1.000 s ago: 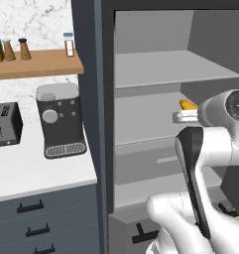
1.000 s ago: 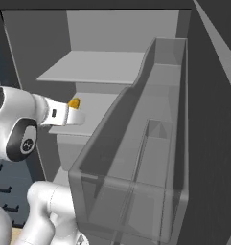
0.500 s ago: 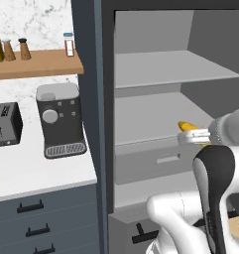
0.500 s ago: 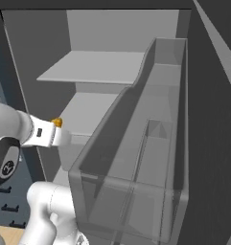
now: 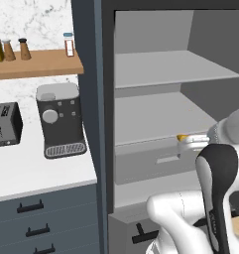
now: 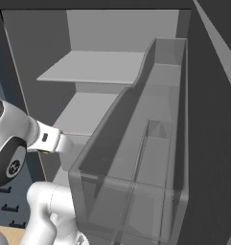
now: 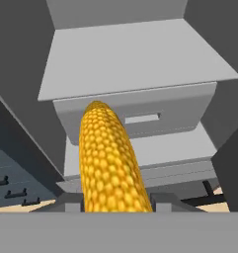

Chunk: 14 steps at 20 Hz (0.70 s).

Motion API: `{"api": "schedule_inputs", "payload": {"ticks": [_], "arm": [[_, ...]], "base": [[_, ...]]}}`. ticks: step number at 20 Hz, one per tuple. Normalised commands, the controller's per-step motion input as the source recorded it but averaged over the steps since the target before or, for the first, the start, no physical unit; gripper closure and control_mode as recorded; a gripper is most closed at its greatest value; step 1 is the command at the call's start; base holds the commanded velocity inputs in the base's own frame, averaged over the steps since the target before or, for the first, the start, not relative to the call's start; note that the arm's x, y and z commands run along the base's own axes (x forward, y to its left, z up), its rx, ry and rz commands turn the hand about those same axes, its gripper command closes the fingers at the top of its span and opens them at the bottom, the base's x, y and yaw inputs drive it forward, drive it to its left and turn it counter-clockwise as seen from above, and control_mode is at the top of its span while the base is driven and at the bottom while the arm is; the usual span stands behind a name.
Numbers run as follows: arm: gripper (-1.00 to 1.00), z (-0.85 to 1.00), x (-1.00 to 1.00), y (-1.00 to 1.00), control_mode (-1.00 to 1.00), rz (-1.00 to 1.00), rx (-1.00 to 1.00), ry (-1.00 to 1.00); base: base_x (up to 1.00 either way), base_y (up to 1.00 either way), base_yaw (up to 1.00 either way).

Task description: Place one corn and one fish in each tupperware on the nearby counter, to pack two identical lunches.

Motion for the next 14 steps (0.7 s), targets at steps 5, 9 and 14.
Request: {"api": "schedule_inputs", "payload": {"ticks": [5, 9, 14], "arm": [[1.00, -0.43, 0.00, 0.00, -1.00, -0.07, 0.00, -0.07], [1.00, -0.11, 0.00, 0.00, -1.00, 0.00, 0.00, 0.00], [1.00, 0.00, 0.00, 0.00, -1.00, 0.00, 0.00, 0.00]], "base": [[0.00, 0.00, 0.00], [0.00, 0.00, 0.00], [0.00, 0.00, 0.00]]}}
